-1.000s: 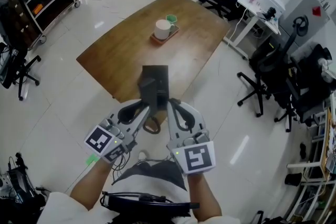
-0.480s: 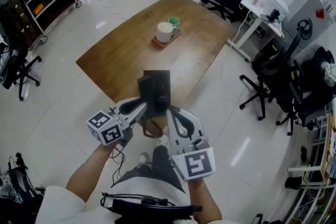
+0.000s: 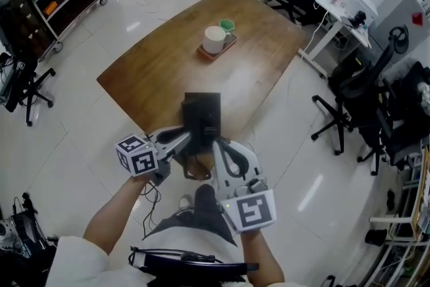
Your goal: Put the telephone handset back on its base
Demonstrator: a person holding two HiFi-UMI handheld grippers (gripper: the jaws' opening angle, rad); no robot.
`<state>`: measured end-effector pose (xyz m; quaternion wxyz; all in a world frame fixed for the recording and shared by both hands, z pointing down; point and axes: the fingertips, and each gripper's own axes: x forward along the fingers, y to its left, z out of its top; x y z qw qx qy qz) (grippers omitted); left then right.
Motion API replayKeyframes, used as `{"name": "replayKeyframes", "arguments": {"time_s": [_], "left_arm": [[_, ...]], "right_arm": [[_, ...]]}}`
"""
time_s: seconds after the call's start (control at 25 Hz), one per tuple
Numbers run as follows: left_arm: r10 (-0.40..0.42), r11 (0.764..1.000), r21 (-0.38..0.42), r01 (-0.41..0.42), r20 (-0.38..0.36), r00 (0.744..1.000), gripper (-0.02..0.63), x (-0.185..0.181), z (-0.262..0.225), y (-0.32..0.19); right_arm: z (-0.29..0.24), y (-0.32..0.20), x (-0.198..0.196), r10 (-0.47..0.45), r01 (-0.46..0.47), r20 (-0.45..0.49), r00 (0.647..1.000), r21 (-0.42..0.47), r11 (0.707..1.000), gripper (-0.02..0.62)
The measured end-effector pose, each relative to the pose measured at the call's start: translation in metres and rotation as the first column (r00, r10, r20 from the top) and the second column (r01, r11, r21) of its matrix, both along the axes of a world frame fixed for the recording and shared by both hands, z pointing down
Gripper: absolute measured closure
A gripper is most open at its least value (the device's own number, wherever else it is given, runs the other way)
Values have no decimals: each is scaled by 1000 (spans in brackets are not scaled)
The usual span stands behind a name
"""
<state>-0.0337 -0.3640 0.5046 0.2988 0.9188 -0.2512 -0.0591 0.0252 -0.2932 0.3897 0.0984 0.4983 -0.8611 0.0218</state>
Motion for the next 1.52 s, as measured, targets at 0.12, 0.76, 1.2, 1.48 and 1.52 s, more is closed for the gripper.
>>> {"name": "replayKeyframes", "arguments": {"time_s": [0.12,0.76,1.2,1.48,1.52], "left_arm": [[7,999,-38,-7,-8,1000,543,-3,11,-11],[97,958,-262,-118,-93,991,543,-1,60,-46],[103,926,-353,-135,-108,989,537,4,72,-59],[134,906,-394,-157,-87,987,534,7,75,-64],[134,904,-398,-157,-86,987,532,7,77,-64]], "right_arm": [[4,-5,-1,-6,6,-1,1000,-9,1000,595],[15,-18,2,-24,23,-22,999,-42,999,595],[19,-22,2,-28,27,-21,999,-48,998,595],[20,-21,1,-32,31,-14,999,-56,998,595],[20,-21,1,-31,30,-14,999,-57,998,595]]}}
